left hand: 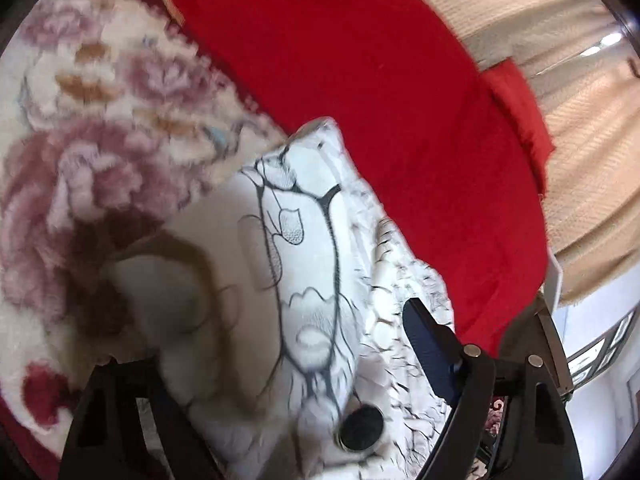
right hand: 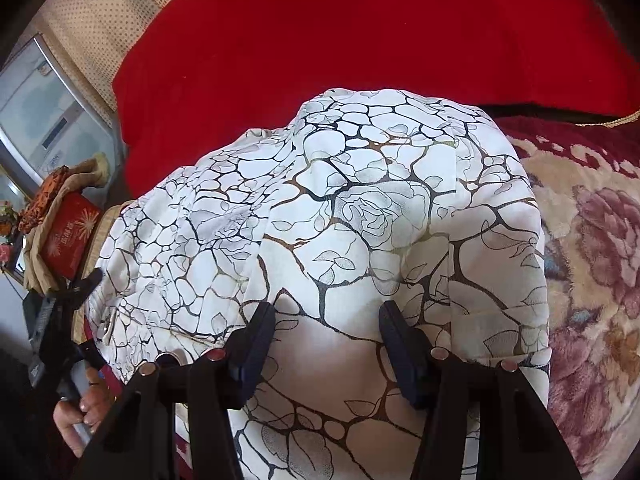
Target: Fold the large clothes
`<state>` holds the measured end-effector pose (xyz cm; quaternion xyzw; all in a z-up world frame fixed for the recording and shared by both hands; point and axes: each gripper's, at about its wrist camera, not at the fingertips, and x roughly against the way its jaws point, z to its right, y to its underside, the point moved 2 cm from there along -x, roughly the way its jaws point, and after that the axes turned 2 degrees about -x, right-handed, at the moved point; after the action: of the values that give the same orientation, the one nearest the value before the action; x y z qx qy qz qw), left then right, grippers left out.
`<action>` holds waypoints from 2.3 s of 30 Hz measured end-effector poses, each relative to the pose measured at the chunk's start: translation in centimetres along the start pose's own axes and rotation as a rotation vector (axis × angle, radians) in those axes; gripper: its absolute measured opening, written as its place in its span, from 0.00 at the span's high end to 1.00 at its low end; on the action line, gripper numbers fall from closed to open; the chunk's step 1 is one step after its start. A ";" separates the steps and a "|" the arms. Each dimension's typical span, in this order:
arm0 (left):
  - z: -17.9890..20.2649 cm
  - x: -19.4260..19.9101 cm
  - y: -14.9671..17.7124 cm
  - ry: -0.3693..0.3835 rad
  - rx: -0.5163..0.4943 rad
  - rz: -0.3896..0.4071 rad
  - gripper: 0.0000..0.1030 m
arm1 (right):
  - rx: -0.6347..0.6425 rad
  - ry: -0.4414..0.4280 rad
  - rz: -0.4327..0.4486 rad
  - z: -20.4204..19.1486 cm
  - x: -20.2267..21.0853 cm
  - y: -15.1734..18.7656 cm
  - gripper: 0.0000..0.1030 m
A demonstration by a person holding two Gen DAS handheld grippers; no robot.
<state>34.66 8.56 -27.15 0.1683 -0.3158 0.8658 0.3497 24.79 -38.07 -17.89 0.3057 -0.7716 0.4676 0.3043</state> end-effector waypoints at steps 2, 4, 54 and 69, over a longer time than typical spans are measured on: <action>-0.8 -0.2 -0.5 0.036 0.054 0.002 0.18 | 0.000 -0.001 0.002 0.0 0.1 0.0 0.44; -1.0 -0.5 -1.2 0.048 0.093 -0.010 0.27 | -0.003 -0.003 0.002 0.1 0.2 0.1 0.45; 14.1 2.9 2.2 0.000 -0.696 0.115 0.81 | -0.225 -0.099 -0.169 1.3 -0.7 -3.8 0.71; 21.8 -1.7 17.0 -0.161 -1.271 0.005 0.82 | -0.431 -0.524 -0.081 3.7 2.3 -7.6 0.04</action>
<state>25.30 -16.26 -19.08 -0.0080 -0.7931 0.4952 0.3545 28.44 -44.71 -13.43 0.3745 -0.8918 0.1872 0.1716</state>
